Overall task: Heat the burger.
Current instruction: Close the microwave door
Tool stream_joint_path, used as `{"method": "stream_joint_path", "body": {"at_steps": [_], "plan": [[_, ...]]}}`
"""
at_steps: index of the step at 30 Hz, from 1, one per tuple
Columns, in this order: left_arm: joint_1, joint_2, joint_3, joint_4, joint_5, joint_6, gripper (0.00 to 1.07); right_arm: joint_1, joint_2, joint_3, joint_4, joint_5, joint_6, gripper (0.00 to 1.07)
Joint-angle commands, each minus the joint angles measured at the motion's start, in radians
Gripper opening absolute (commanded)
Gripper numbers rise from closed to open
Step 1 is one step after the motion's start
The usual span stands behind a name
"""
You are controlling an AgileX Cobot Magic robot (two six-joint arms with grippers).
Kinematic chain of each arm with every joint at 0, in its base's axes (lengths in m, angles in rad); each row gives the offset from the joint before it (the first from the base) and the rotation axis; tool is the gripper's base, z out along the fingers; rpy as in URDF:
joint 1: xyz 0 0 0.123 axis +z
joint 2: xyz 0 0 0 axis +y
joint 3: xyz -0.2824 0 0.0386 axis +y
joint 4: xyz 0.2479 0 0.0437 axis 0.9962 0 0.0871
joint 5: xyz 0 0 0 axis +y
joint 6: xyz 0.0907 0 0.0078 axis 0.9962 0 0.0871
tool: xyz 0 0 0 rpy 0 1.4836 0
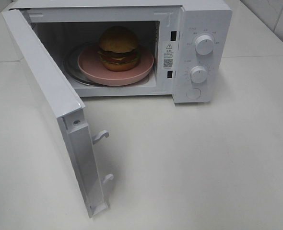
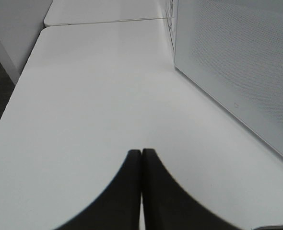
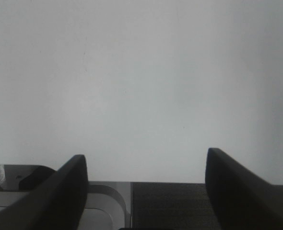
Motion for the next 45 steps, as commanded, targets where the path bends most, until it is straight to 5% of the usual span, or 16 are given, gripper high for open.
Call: {"method": "stream_joint_path", "body": {"at_steps": [1, 7, 19, 32, 45], "plan": [[-0.003, -0.020, 0.002, -0.004, -0.015, -0.002, 0.00, -0.002, -0.114, 0.103, 0.000, 0.028, 0.007, 0.63], [-0.003, -0.020, 0.002, -0.004, -0.015, -0.002, 0.00, -0.002, -0.358, 0.310, 0.000, 0.028, 0.013, 0.62], [-0.003, -0.020, 0.002, -0.004, -0.015, -0.002, 0.00, -0.002, -0.753, 0.511, 0.000, -0.021, 0.044, 0.62], [-0.003, -0.020, 0.002, -0.008, -0.015, -0.002, 0.00, 0.000, -1.140, 0.519, 0.000, -0.068, 0.038, 0.62], [-0.003, -0.020, 0.002, -0.011, -0.015, -0.002, 0.00, 0.089, -1.276, 0.521, -0.006, -0.084, 0.038, 0.58]]}}
